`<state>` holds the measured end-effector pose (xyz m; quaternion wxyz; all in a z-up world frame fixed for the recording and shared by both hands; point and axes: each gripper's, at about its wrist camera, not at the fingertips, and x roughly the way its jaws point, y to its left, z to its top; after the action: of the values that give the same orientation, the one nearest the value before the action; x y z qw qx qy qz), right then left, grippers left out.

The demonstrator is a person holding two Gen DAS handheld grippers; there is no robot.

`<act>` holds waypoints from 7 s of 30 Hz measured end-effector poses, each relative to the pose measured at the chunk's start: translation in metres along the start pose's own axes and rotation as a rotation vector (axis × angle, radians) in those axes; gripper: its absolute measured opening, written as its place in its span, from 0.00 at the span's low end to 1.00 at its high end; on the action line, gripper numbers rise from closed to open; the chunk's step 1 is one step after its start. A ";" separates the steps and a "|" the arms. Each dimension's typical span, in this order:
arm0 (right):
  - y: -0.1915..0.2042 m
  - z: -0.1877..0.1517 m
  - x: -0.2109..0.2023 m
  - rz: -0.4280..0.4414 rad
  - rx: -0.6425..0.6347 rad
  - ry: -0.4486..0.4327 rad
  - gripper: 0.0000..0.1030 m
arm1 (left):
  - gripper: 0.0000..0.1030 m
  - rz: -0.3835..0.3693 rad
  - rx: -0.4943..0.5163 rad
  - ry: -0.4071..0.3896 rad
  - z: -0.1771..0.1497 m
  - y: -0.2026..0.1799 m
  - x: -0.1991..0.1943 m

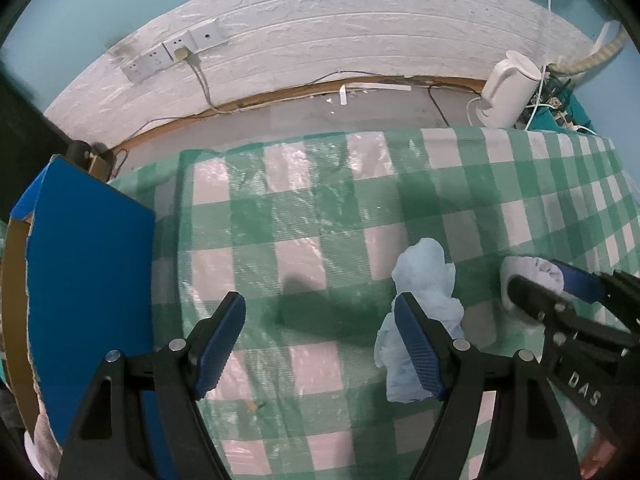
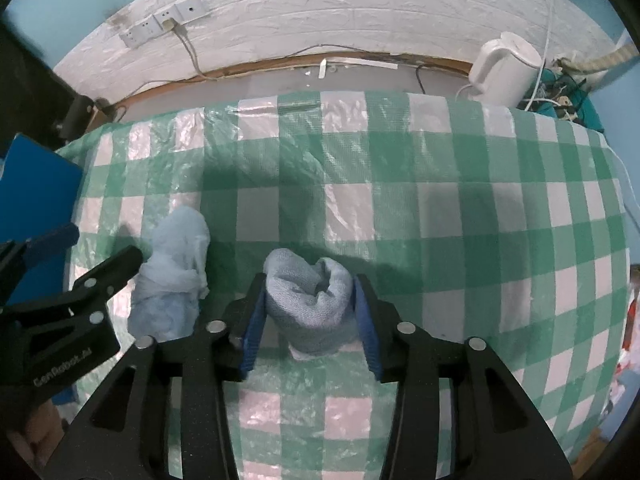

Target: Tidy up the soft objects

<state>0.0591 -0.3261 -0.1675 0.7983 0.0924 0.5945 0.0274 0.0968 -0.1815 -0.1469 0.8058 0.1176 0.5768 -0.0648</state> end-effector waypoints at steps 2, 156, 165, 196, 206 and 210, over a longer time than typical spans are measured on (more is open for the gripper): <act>-0.001 -0.002 -0.003 -0.003 -0.006 -0.009 0.56 | 0.76 0.004 -0.004 -0.005 0.001 0.000 -0.002; 0.342 -0.020 -0.081 0.138 -0.472 -0.108 0.54 | 0.70 0.172 -0.297 -0.125 -0.135 0.288 -0.107; 0.323 -0.019 -0.105 0.124 -0.424 -0.150 0.54 | 0.77 0.182 -0.253 -0.185 -0.136 0.279 -0.135; 0.236 -0.068 -0.207 0.139 -0.304 -0.319 0.60 | 0.91 0.153 -0.180 -0.326 -0.148 0.223 -0.232; 0.229 -0.067 -0.209 0.144 -0.293 -0.334 0.60 | 0.91 0.150 -0.190 -0.289 -0.145 0.219 -0.223; 0.229 -0.068 -0.204 0.145 -0.294 -0.324 0.60 | 0.91 0.159 -0.186 -0.286 -0.145 0.218 -0.222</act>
<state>-0.0505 -0.1245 0.0472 0.8842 0.0210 0.4399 0.1559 -0.0554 0.0597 0.0430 0.8895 0.0771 0.4488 0.0366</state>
